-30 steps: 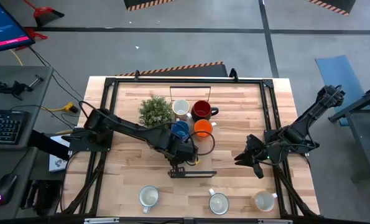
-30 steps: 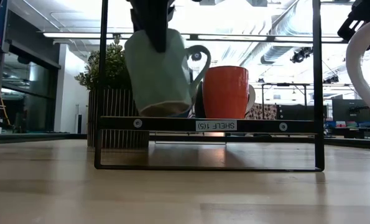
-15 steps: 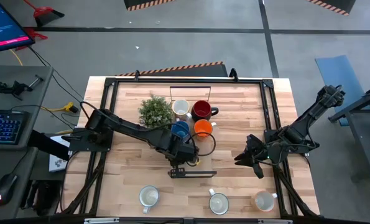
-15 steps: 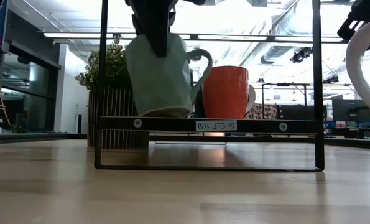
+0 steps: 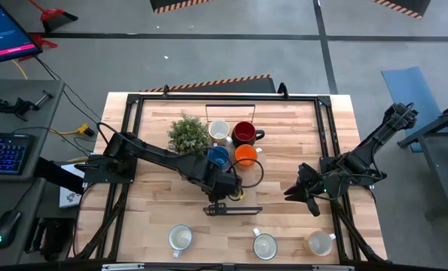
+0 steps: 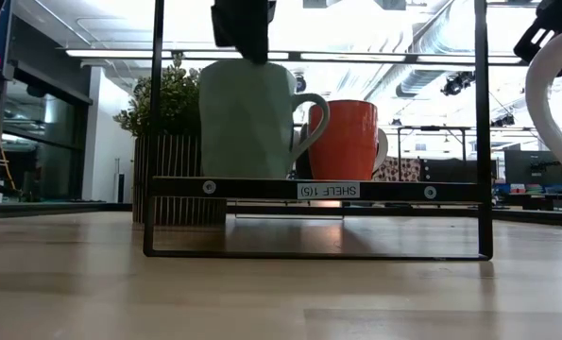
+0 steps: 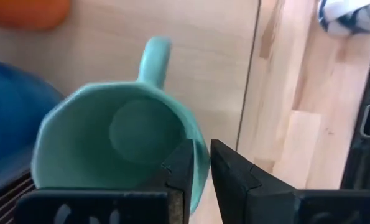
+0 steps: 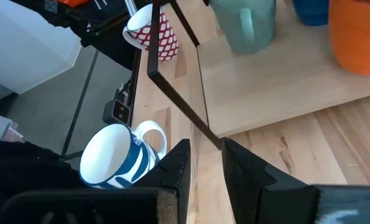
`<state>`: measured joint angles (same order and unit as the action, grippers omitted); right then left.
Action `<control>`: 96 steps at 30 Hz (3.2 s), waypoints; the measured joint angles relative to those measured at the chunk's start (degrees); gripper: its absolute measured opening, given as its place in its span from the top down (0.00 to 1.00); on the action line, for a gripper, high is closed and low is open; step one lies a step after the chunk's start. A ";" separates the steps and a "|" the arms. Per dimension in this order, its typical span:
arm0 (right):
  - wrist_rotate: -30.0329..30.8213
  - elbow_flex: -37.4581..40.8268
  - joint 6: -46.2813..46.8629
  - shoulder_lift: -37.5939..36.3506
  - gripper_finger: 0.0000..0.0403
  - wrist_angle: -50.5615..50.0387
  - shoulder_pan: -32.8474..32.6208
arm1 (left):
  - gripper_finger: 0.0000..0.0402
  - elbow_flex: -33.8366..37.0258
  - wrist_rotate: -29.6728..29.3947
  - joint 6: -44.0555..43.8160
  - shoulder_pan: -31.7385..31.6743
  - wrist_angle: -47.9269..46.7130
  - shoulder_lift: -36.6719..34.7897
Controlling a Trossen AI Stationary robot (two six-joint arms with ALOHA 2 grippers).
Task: Place coffee mugs
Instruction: Put the light blue mug on the shelf, then put the yellow mug on the shelf
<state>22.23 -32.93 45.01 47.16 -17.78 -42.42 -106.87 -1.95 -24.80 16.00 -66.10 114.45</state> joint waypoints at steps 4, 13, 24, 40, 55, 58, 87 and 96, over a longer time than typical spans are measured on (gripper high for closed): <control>-0.85 0.00 0.01 0.00 0.82 -0.01 -0.02 | 0.85 -1.45 -0.22 0.50 -0.25 -0.15 -0.02; -1.36 0.00 -0.02 0.00 0.82 -0.98 -0.02 | 0.82 -8.30 -0.21 -0.11 0.23 -3.65 -0.01; -1.41 0.00 -0.01 0.00 0.82 -2.33 -0.02 | 0.82 -14.30 -0.21 -3.52 3.68 -23.24 -0.03; -2.61 0.00 1.05 0.00 0.82 -2.14 -0.01 | 0.82 -0.86 -1.74 -3.69 2.66 -21.24 0.66; -3.29 0.00 1.45 0.00 0.82 -2.14 0.00 | 0.82 -0.63 -3.89 -0.55 -0.78 -17.44 0.66; -3.29 0.00 1.18 0.00 0.82 -2.14 -0.02 | 0.82 -0.63 -4.13 -0.51 -0.97 -17.43 0.66; -6.44 0.00 1.06 0.00 0.82 -4.62 -0.08 | 0.82 -8.32 -0.85 -18.57 9.49 -24.08 -12.52; -16.59 -4.50 6.36 0.15 0.82 -10.65 -0.47 | 0.82 -8.23 -8.76 -27.63 20.81 -23.84 -10.95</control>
<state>5.64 -37.42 51.38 47.31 -28.43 -42.89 -115.10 -10.71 -52.42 36.81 -89.94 103.50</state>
